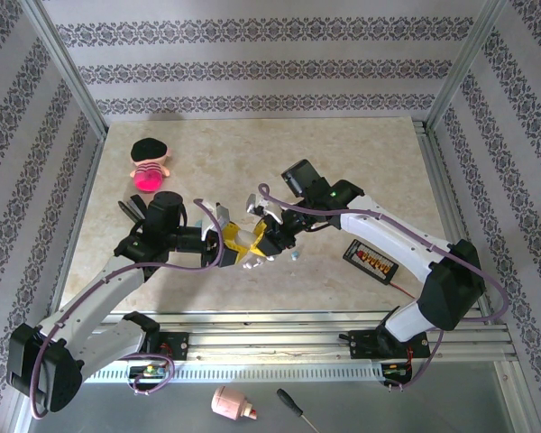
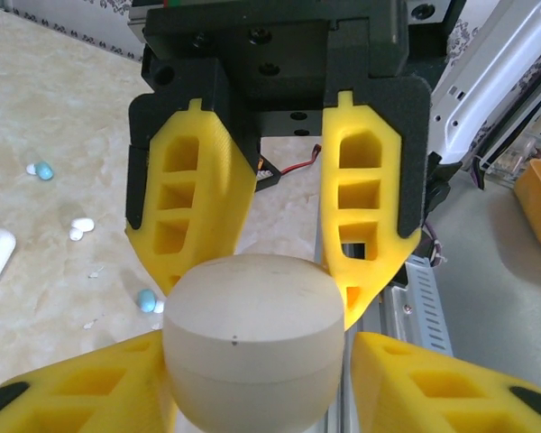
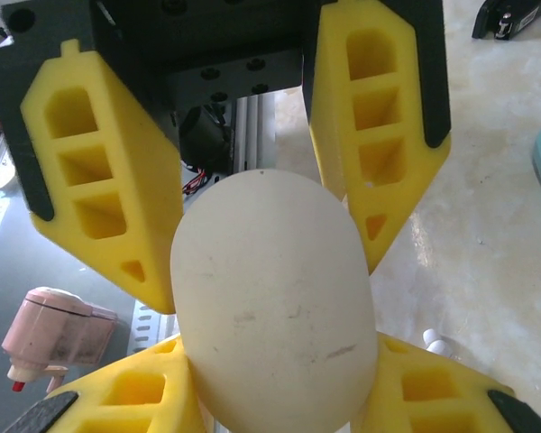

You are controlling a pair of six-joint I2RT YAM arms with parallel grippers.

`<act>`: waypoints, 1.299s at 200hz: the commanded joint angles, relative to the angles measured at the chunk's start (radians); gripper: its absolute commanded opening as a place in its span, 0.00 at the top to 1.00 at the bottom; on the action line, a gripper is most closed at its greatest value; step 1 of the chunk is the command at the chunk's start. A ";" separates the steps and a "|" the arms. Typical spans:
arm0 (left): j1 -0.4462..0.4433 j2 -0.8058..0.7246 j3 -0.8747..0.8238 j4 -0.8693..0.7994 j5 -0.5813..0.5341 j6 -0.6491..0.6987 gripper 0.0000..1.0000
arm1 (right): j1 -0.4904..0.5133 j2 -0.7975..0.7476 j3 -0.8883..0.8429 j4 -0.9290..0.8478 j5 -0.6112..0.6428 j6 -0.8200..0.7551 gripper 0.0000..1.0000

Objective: Insert wireless bluetooth earbuds into charging case

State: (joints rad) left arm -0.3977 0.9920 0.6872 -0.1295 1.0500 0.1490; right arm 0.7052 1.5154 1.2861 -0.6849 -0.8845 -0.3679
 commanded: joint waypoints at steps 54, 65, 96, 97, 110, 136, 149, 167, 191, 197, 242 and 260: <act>-0.026 0.010 0.036 0.035 0.051 0.003 0.68 | 0.013 0.010 0.028 -0.007 0.008 -0.027 0.72; -0.026 0.010 0.035 0.036 0.050 0.007 0.71 | 0.012 0.007 0.027 -0.005 0.012 -0.027 0.71; -0.027 -0.002 0.016 0.065 0.046 0.008 0.76 | 0.003 -0.011 0.019 0.016 0.024 -0.024 0.59; -0.026 -0.002 0.015 0.067 0.046 0.008 0.77 | 0.002 -0.012 0.019 0.016 0.024 -0.023 0.58; -0.027 -0.004 0.007 0.078 0.044 0.006 0.77 | -0.005 -0.022 0.015 0.023 0.018 -0.022 0.51; -0.027 -0.009 -0.002 0.082 0.044 0.007 0.77 | -0.027 -0.042 -0.004 0.059 0.010 0.008 0.44; -0.026 -0.013 -0.005 0.084 0.045 0.006 0.77 | -0.035 -0.046 -0.009 0.069 0.010 0.020 0.43; -0.026 -0.016 -0.008 0.079 0.044 0.010 0.77 | -0.044 -0.047 -0.014 0.083 0.014 0.036 0.43; -0.027 -0.021 -0.013 0.074 0.042 0.015 0.77 | -0.058 -0.050 -0.022 0.098 0.022 0.053 0.43; -0.027 -0.023 -0.014 0.074 0.041 0.015 0.77 | -0.061 -0.052 -0.024 0.102 0.025 0.057 0.43; -0.027 -0.021 -0.016 0.071 0.039 0.021 0.78 | -0.087 -0.068 -0.034 0.120 0.039 0.074 0.43; -0.026 -0.022 -0.017 0.071 0.039 0.020 0.78 | -0.099 -0.075 -0.041 0.137 0.044 0.086 0.43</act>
State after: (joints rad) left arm -0.4057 0.9924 0.6800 -0.0711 1.0157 0.1497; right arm 0.6384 1.4662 1.2625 -0.6201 -0.8803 -0.3092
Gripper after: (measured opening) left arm 0.335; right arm 0.575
